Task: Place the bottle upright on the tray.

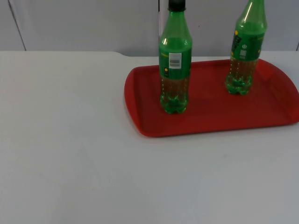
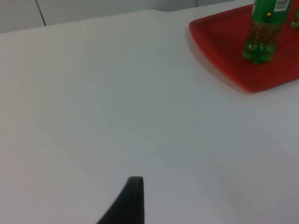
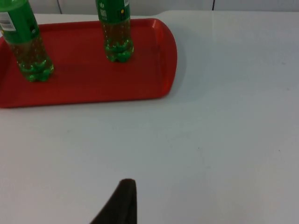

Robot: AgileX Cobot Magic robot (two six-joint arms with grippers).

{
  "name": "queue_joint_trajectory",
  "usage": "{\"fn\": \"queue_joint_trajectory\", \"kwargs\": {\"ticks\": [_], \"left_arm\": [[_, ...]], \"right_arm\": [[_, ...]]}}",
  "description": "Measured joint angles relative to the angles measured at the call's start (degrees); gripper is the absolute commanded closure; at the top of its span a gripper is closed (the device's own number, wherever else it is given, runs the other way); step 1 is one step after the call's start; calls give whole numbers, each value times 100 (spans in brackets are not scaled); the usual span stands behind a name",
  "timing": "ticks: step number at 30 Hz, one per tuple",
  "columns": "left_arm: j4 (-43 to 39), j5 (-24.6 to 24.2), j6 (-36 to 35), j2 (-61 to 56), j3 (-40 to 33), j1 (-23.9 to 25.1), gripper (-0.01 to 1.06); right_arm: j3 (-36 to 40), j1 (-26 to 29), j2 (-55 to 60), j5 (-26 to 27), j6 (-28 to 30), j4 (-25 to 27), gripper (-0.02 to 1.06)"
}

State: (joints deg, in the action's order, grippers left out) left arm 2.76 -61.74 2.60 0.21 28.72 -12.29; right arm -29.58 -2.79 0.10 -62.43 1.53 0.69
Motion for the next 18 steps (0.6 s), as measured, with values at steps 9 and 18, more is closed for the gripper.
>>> {"fn": "queue_joint_trajectory", "kwargs": {"ticks": [9,18], "left_arm": [[-131,0,0,0,0,0,0],[-307,0,0,0,0,0,0]], "right_arm": [[0,0,0,0,0,0,-1],[0,0,0,0,0,0,-1]]}}
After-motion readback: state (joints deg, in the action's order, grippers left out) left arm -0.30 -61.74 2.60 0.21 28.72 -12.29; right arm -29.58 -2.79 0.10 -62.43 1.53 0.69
